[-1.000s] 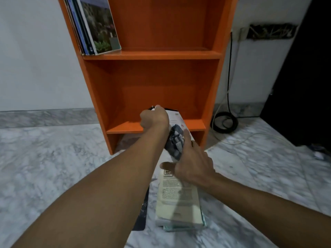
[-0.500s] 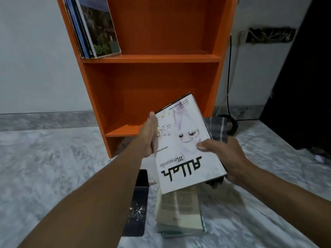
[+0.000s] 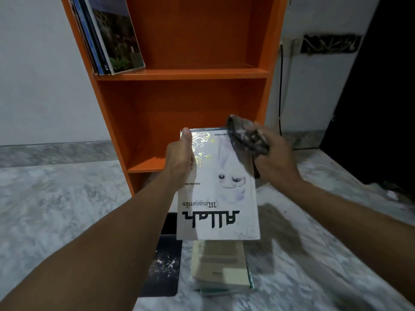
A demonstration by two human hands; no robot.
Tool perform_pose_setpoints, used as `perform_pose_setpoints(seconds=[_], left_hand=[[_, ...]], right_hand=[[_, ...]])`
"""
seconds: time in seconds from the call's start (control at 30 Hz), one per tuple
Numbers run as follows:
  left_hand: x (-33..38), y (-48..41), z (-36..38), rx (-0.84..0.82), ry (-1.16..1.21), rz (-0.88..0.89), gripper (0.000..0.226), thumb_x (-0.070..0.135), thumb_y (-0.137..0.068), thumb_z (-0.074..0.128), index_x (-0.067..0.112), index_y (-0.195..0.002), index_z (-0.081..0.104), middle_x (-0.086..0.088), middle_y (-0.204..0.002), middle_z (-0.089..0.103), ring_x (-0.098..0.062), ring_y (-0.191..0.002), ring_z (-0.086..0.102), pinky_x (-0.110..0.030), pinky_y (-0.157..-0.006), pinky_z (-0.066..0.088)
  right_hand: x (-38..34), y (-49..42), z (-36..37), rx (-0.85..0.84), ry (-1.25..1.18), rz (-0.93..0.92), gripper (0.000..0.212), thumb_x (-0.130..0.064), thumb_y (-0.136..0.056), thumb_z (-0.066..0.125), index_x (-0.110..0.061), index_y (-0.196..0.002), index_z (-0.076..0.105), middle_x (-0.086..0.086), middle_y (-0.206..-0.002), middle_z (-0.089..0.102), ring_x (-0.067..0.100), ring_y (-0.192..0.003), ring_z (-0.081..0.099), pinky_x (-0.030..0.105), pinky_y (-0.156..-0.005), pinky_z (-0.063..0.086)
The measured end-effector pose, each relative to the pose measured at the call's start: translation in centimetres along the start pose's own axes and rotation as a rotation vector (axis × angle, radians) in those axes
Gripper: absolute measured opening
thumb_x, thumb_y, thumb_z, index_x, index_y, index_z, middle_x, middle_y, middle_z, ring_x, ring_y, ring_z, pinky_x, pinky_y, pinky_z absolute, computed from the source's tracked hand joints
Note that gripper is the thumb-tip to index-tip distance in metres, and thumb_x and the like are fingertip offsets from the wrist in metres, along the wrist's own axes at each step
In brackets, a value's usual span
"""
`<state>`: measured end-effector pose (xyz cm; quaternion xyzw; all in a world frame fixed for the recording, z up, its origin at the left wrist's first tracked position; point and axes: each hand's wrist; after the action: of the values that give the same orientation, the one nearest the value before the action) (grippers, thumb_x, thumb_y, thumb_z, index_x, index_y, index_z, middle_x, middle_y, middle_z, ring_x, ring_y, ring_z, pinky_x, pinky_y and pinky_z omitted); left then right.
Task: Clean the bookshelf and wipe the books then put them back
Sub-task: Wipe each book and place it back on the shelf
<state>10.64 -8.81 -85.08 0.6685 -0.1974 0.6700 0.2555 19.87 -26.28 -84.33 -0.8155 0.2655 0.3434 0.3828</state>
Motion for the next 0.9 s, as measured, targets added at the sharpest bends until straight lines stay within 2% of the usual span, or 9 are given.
perform_pose_setpoints(seconds=[0.1,0.2,0.3,0.4,0.57,0.67,0.73,0.8,0.9], left_hand=[[0.3,-0.4,-1.3,0.158,-0.066,-0.01,0.056,0.062,-0.098,0.033,0.01,-0.096,0.055,-0.007,-0.088,0.062,-0.029,-0.088,0.062,-0.04,-0.08,0.046],[0.1,-0.8,-2.1,0.202,-0.203,0.105,0.054,0.057,-0.101,0.031,0.012,-0.088,0.058,-0.005,-0.09,0.064,-0.025,-0.084,0.061,-0.038,-0.075,0.045],[-0.9,-0.8,-1.8,0.12,-0.259,0.152,0.051,0.054,-0.101,0.034,0.014,-0.074,0.052,-0.003,-0.077,0.057,-0.025,-0.075,0.054,-0.037,-0.07,0.041],[-1.0,-0.3,-0.2,0.04,-0.162,0.161,0.05,0.053,-0.1,0.04,0.009,-0.087,0.059,-0.005,-0.084,0.059,-0.023,-0.081,0.053,-0.038,-0.077,0.042],[-0.1,0.1,1.9,0.013,-0.032,0.131,0.049,0.048,-0.099,0.048,0.003,-0.088,0.064,-0.006,-0.081,0.061,-0.02,-0.073,0.053,-0.035,-0.069,0.042],[-0.5,-0.4,1.0,0.072,0.011,0.138,0.048,0.048,-0.096,0.053,0.004,-0.084,0.063,-0.006,-0.079,0.056,-0.02,-0.072,0.047,-0.035,-0.068,0.037],[-0.6,-0.5,0.4,0.087,-0.038,0.159,0.04,0.045,-0.099,0.049,0.011,-0.08,0.054,-0.001,-0.077,0.047,-0.015,-0.069,0.039,-0.033,-0.064,0.031],[-0.7,-0.6,0.1,0.059,-0.038,0.141,0.039,0.046,-0.1,0.047,0.011,-0.083,0.056,0.001,-0.081,0.053,-0.014,-0.073,0.045,-0.033,-0.067,0.036],[-1.2,-0.7,0.1,-0.019,0.013,0.069,0.053,0.057,-0.091,0.051,0.004,-0.092,0.061,-0.011,-0.093,0.065,-0.031,-0.09,0.059,-0.048,-0.083,0.047]], right_hand=[[3.2,9.0,0.5,-0.201,0.104,-0.106,0.039,-0.017,-0.081,0.073,-0.025,-0.119,0.068,0.004,-0.134,0.059,0.016,-0.113,0.061,0.026,-0.089,0.052],[2.9,12.3,-0.1,-0.583,0.545,-0.164,0.03,-0.013,-0.07,0.062,-0.038,-0.085,0.063,-0.01,-0.099,0.069,0.016,-0.098,0.067,0.025,-0.078,0.052],[-0.3,6.6,-1.3,-0.179,0.4,-0.142,0.033,-0.005,-0.066,0.066,-0.036,-0.068,0.055,-0.014,-0.066,0.059,0.002,-0.066,0.058,0.022,-0.055,0.044],[-3.2,-1.6,-1.7,0.199,0.449,-0.231,0.027,-0.003,-0.072,0.066,-0.018,-0.094,0.064,-0.003,-0.08,0.059,0.015,-0.07,0.053,0.02,-0.057,0.036],[-0.7,0.4,2.9,0.046,0.746,-0.348,0.058,-0.005,-0.076,0.066,-0.017,-0.132,0.055,0.013,-0.122,0.055,0.031,-0.11,0.051,0.038,-0.085,0.049],[2.3,10.0,4.0,-0.329,0.63,-0.573,0.051,-0.017,-0.06,0.074,-0.027,-0.109,0.066,0.001,-0.102,0.062,0.018,-0.09,0.055,0.02,-0.061,0.042],[3.1,12.9,3.2,-0.535,0.625,-0.545,0.051,-0.023,-0.046,0.073,-0.035,-0.095,0.065,-0.01,-0.085,0.061,0.014,-0.075,0.058,0.02,-0.047,0.033],[1.9,11.0,2.2,-0.433,0.53,-0.406,0.043,-0.019,-0.051,0.063,-0.034,-0.091,0.064,-0.011,-0.08,0.064,0.016,-0.072,0.062,0.025,-0.051,0.045],[-0.7,2.9,0.4,0.017,0.457,-0.344,0.039,-0.008,-0.067,0.062,-0.027,-0.101,0.069,0.001,-0.09,0.065,0.02,-0.08,0.057,0.036,-0.071,0.052]])
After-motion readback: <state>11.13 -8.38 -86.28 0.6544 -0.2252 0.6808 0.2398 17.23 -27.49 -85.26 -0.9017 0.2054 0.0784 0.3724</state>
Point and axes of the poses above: each hand's wrist, its own y-axis away from the middle knuckle, its own z-axis out of the palm, x = y × z
